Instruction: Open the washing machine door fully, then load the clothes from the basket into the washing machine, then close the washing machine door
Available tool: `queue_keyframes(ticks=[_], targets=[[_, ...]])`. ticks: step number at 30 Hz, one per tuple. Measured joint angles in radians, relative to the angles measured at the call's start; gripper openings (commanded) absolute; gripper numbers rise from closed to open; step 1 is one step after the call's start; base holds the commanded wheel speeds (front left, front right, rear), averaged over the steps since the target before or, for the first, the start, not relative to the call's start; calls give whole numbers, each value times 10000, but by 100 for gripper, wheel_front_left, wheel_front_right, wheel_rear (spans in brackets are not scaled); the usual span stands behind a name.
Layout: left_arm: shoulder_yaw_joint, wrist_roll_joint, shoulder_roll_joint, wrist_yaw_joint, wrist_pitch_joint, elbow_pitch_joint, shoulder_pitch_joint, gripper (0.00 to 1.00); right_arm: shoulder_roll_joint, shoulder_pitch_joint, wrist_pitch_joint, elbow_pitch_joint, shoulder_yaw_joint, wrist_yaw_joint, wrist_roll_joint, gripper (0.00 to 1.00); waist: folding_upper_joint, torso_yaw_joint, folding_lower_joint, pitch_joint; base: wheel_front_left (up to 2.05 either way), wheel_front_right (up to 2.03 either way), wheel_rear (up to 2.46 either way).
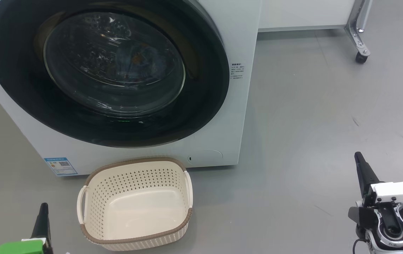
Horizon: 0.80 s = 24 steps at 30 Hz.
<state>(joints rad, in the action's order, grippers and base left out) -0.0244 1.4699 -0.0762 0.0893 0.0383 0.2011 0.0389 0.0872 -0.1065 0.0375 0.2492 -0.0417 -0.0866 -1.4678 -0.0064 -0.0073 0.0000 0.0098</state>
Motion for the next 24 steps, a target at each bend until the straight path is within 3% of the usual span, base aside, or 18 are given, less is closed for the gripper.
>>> queue_keyframes(ticks=[14, 24], targets=[[-263, 1432, 144, -58, 420, 31, 128, 0, -249, 165, 462, -224, -619, 13, -1496, 0, 0, 72, 0, -95, 0, 0, 0], [-303, 1601, 157, -58, 420, 42, 188, 0, -259, 239, 462, -230, -646, 59, -1536, 0, 0, 73, 0, -95, 0, 0, 0]])
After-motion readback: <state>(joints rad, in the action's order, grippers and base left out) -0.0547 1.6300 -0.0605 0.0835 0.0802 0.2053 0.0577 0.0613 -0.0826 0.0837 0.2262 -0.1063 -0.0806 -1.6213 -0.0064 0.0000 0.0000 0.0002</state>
